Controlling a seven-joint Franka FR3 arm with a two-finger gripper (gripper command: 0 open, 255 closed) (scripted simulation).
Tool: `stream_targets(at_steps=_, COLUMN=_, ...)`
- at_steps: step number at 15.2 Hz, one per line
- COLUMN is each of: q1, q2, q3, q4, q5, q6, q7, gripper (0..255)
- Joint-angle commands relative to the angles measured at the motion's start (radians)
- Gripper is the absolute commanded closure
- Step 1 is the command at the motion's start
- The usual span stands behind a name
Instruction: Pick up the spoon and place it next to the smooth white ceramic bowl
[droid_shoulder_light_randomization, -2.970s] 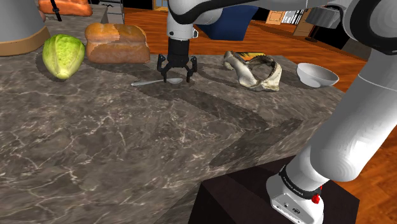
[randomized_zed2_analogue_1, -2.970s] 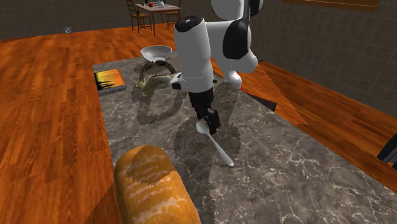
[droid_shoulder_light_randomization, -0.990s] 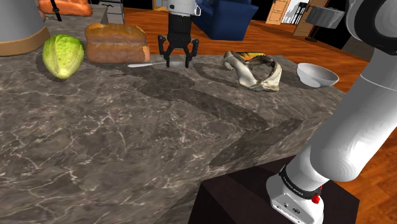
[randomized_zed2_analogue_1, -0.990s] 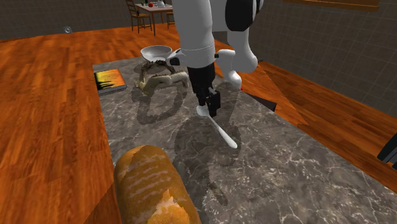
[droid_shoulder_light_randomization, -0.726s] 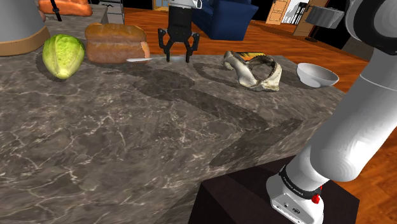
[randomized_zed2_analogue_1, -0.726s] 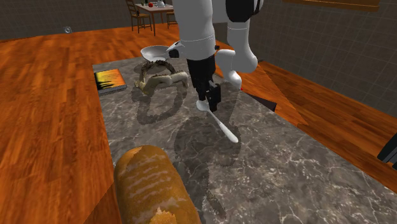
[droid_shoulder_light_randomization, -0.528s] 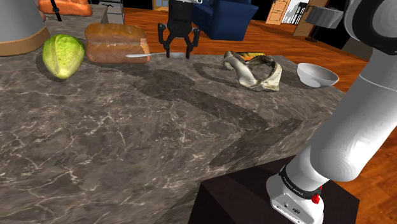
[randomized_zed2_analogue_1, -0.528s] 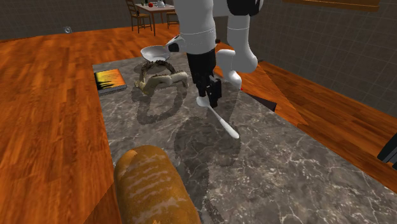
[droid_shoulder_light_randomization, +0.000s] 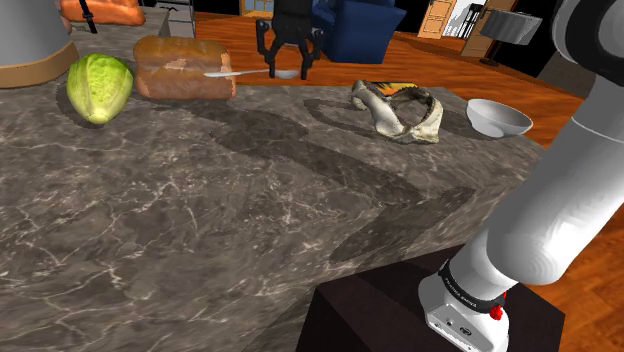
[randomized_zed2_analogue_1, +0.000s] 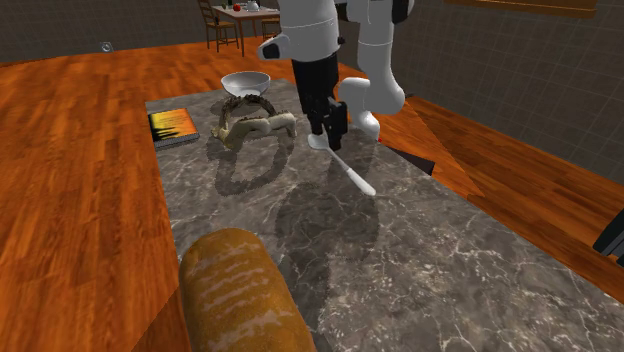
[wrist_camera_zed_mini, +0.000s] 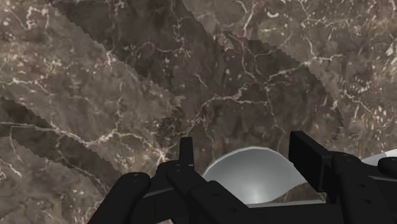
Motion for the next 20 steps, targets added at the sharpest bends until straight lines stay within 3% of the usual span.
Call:
stream_targets(at_steps=1, q1=-0.016, q2=-0.068, q3=-0.012, q4=-0.078, q5=0.011, q6=0.008, q7=-0.030, gripper=255)
stream_targets(at_steps=10, q1=-0.076, q2=-0.385, q3=-0.101, q4=-0.416, q5=0.030, q6=0.013, q7=-0.187, gripper=255)
stream_targets(at_steps=20, q1=-0.134, q2=-0.679, q3=-0.231, q4=-0.659, q5=-0.037, q6=-0.057, q7=-0.359, gripper=255)
